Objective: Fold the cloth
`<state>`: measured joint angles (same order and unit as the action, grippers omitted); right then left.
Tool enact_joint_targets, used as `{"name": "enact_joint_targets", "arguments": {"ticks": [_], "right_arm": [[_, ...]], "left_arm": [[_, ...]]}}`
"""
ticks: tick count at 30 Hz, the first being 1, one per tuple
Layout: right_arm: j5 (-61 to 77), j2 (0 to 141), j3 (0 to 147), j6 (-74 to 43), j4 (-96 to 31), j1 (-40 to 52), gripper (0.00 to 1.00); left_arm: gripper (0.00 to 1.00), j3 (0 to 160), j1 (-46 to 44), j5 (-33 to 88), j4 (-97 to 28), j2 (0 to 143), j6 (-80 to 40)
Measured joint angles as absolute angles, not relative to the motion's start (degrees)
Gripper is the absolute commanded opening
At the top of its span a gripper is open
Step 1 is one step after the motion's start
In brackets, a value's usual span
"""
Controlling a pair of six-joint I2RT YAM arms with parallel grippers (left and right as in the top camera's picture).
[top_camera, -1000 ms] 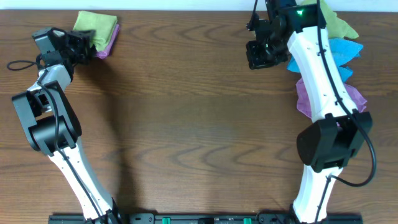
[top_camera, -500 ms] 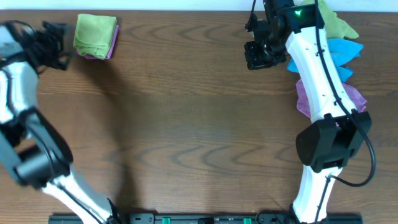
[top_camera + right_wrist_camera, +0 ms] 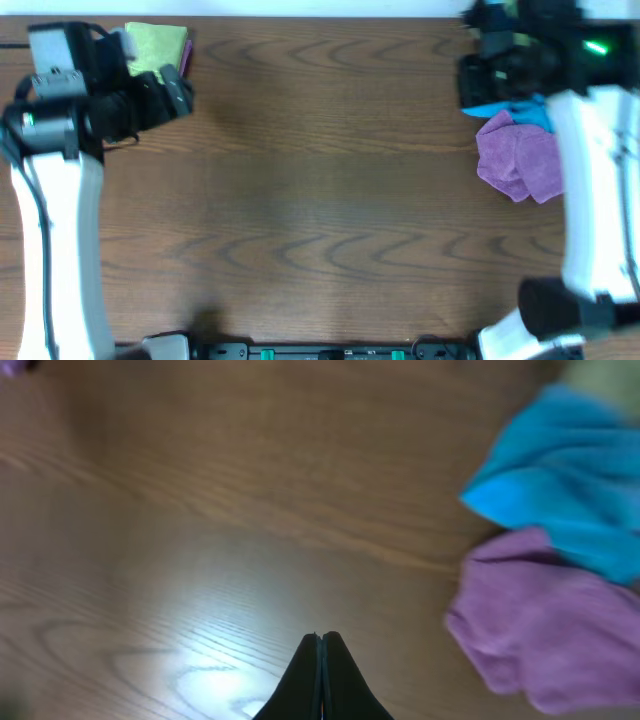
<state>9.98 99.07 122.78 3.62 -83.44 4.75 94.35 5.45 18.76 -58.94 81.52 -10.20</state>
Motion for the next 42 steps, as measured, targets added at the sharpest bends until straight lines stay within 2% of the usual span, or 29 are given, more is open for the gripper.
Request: {"name": "enact_joint_targets", "arguments": {"ticks": [6,11,16,17,18,19,26,42], "right_arm": [[9.89,82.54,114.52,4.47,-82.13,4.47,0.02],[8.05,57.84,91.57,5.19,-73.52,4.45,0.02],[7.60,37.69,73.95,6.15,-68.36,4.47,0.02],[7.62,33.80,70.22,6.33,-67.81,4.47,0.16],[7.51,31.18,67.37,6.37,-67.09,4.45,0.44],[7.60,29.39,65.32,6.57,-66.43,4.45,0.98],[7.44,26.98,62.72,6.94,-66.24,4.47,0.99],[7.46,26.96,62.70,6.96,-76.79,4.45,0.99]], "left_arm": [[0.95,86.06,-4.34,12.19,-58.26,62.22,-6.04],[0.95,73.82,-9.76,8.86,-59.02,47.29,-4.84],[0.95,62.96,-10.35,8.12,-60.23,38.44,-4.62],[0.95,60.86,-10.35,8.12,-60.18,37.45,-4.64],[0.95,58.67,-10.35,8.14,-59.77,37.10,-4.69],[0.95,57.30,-10.35,8.16,-59.40,36.97,-4.71],[0.95,55.96,-10.35,8.60,-55.11,37.17,-4.91],[0.95,55.96,-10.35,8.60,-56.90,37.17,-5.74]]}}
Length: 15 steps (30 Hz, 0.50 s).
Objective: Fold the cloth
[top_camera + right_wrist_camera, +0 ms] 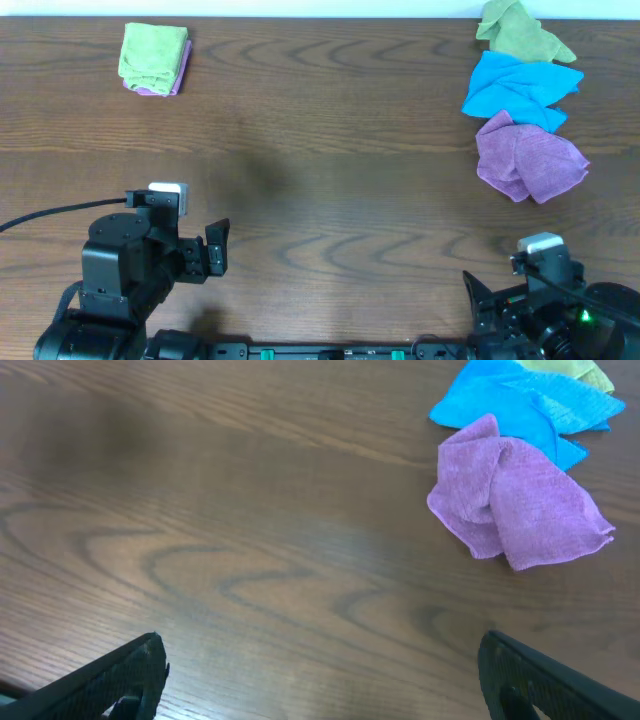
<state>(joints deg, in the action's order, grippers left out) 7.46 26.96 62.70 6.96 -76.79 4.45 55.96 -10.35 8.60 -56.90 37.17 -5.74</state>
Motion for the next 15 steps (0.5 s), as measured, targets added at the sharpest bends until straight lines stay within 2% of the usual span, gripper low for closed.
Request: {"name": "enact_joint_targets", "arguments": {"ticks": [6,10,15], "right_arm": [[7.46,26.96,62.70,6.96,-76.88,4.47,0.99],[7.46,26.96,62.70,6.96,-76.88,4.45,0.99],[7.46,26.89,62.59,6.96,-76.90,4.47,0.99]], "left_arm": [[0.95,55.94,-10.13,4.62,-56.16,36.42,-4.73],[0.95,51.42,-6.00,3.40,-45.91,30.06,-2.42],[0.95,37.15,-0.14,4.12,-34.13,16.93,-1.30]]}}
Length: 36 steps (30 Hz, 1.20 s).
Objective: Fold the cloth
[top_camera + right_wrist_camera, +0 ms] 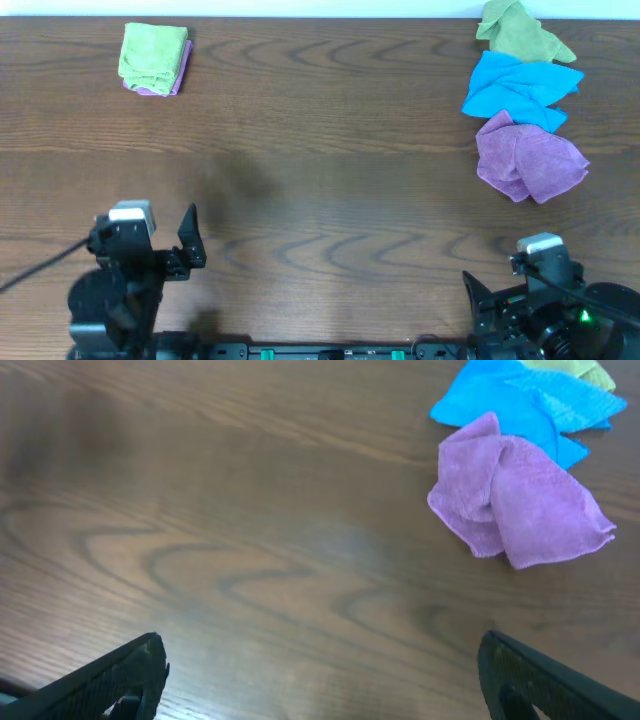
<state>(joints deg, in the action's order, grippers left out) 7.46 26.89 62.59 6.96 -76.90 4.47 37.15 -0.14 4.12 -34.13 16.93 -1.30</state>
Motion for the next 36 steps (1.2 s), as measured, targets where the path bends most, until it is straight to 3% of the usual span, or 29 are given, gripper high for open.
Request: {"name": "enact_joint_targets", "arguments": {"ticks": [7,17,36], "right_arm": [[7.46,26.83,62.57,6.96,-76.88,4.47,0.99],[7.44,26.83,62.54,6.96,-76.90,4.47,0.99],[7.44,26.83,62.50,6.96,-76.90,4.47,0.99]], "left_arm": [[0.95,17.96,2.61,7.07,-22.65,6.57,-1.21],[0.95,5.85,2.63,9.96,-13.61,3.16,-3.99],[0.95,5.63,2.63,10.33,-12.75,0.73,-5.78]]}}
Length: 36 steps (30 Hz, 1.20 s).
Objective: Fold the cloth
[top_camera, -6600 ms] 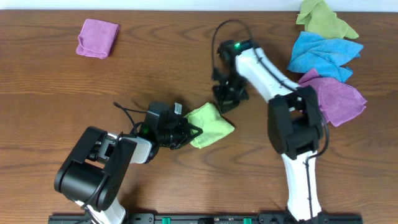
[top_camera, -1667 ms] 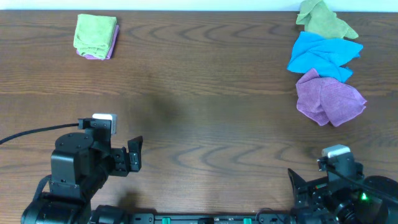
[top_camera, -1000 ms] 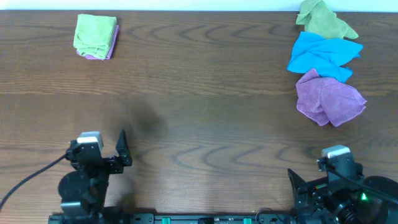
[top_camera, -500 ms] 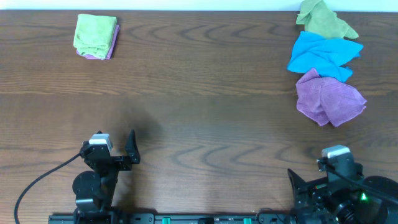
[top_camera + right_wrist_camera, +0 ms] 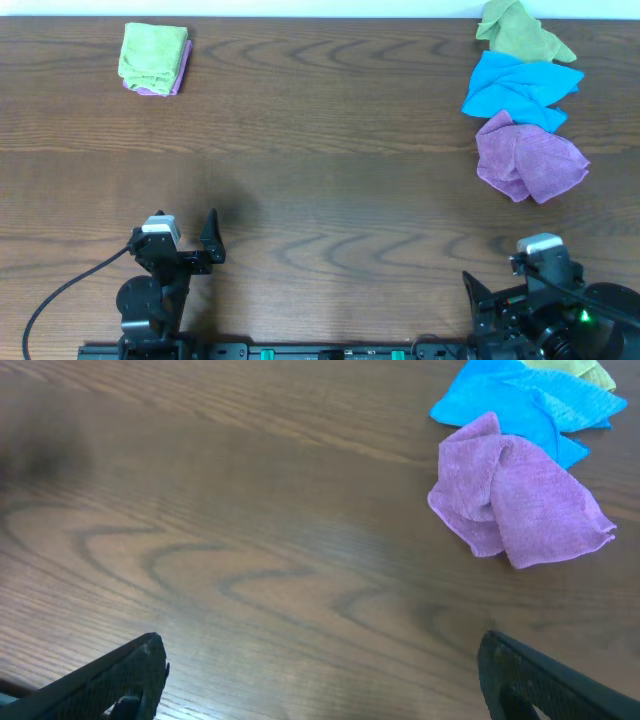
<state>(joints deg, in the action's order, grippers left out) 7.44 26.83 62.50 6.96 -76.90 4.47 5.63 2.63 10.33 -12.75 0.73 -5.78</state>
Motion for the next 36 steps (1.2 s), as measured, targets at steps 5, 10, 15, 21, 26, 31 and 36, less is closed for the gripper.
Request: {"name": "enact_joint_targets", "arguments": {"ticks": [5,10,15,21,26,31,36], "right_arm": [[7.44,26.83,62.50,6.96,-76.93,4.47,0.99],[7.44,26.83,62.50,6.96,-76.93,4.47,0.99],[6.79,26.06,62.13,7.84,-74.08,4.45,0.99],[6.44,12.47,51.35,8.91,-62.78,4.38,0.99],[6.37,3.14,40.73,9.32,-57.34,4.38,0.99],[6.42,1.72,31.35,9.39,-51.72,4.38,0.99],[6.42,1.19,23.03,9.47,-49.41,4.40,0.99]], "left_arm": [[0.95,5.63,2.63,10.33,-12.75,0.73,-5.78],[0.95,5.63,2.63,10.33,-12.75,0.73,-5.78],[0.95,5.63,2.63,10.33,-12.75,0.73,-5.78],[0.95,5.56,2.63,10.35,-12.58,0.69,-5.80],[0.95,5.56,2.63,10.35,-12.58,0.69,-5.80],[0.95,5.56,2.63,10.35,-12.58,0.69,-5.80],[0.95,5.56,2.63,10.33,-12.58,0.69,-5.80]]}}
